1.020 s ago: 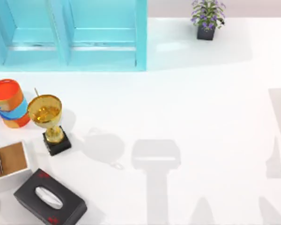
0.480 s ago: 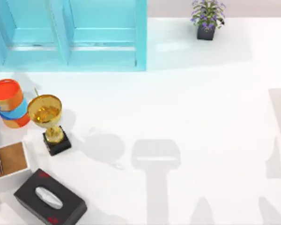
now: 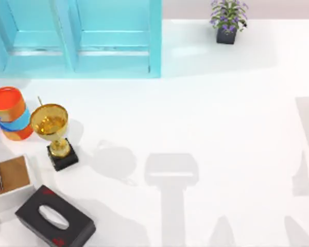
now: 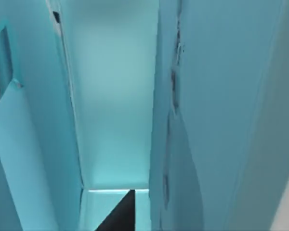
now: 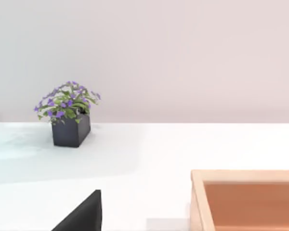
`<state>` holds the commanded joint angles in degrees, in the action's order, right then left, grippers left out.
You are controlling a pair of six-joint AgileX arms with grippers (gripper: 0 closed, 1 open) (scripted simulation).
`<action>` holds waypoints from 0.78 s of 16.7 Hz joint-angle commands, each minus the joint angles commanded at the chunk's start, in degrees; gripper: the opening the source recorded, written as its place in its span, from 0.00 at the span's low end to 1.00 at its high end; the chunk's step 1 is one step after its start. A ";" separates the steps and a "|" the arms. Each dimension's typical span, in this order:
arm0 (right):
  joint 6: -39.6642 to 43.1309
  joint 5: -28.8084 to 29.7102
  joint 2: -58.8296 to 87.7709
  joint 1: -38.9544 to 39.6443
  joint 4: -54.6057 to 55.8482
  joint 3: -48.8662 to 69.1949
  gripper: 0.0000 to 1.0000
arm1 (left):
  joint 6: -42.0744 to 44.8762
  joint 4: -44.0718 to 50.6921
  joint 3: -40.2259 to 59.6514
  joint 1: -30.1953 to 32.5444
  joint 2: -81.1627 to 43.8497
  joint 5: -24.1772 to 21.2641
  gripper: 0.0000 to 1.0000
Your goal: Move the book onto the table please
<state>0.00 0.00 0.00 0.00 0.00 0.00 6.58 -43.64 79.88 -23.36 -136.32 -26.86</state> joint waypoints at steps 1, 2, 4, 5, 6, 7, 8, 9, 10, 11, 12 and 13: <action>0.00 0.00 0.00 0.00 0.00 0.00 1.00 | 0.01 0.01 0.06 -0.02 -0.06 -0.03 1.00; 0.00 0.00 0.00 0.00 0.00 0.00 1.00 | 0.01 0.01 0.06 -0.02 -0.06 -0.03 1.00; 0.00 0.00 0.00 0.00 0.00 0.00 1.00 | 0.01 0.01 0.06 -0.02 -0.06 -0.03 1.00; 0.00 0.00 0.00 0.00 0.00 0.00 1.00 | 0.01 0.01 0.06 -0.02 -0.06 -0.03 0.92; 0.00 0.00 0.00 0.00 0.00 0.00 1.00 | 0.01 0.01 0.06 -0.02 -0.06 -0.03 0.85; 0.00 0.00 0.00 0.00 0.00 0.00 1.00 | 0.01 0.01 0.06 -0.02 -0.06 -0.03 0.77; 0.00 0.00 0.00 0.00 0.00 0.00 1.00 | 0.01 0.01 0.06 -0.02 -0.06 -0.03 0.70; 0.00 0.00 0.00 0.00 0.00 0.00 1.00 | 0.01 0.01 0.06 -0.02 -0.06 -0.03 0.62; 0.00 0.00 0.00 0.00 0.00 0.00 1.00 | 0.01 0.01 0.06 -0.02 -0.06 -0.03 0.55; 0.00 0.00 0.00 0.00 0.00 0.00 1.00 | 0.01 0.01 0.06 -0.02 -0.06 -0.03 0.47; 0.00 0.00 0.00 0.00 0.00 0.00 1.00 | 0.01 0.01 0.06 -0.02 -0.06 -0.03 0.40; 0.00 0.00 0.00 0.00 0.00 0.00 1.00 | 0.01 0.01 0.06 -0.02 -0.06 -0.03 0.32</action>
<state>0.00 0.00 0.00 0.00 0.00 0.00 6.59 -43.64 79.94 -23.39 -136.38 -26.89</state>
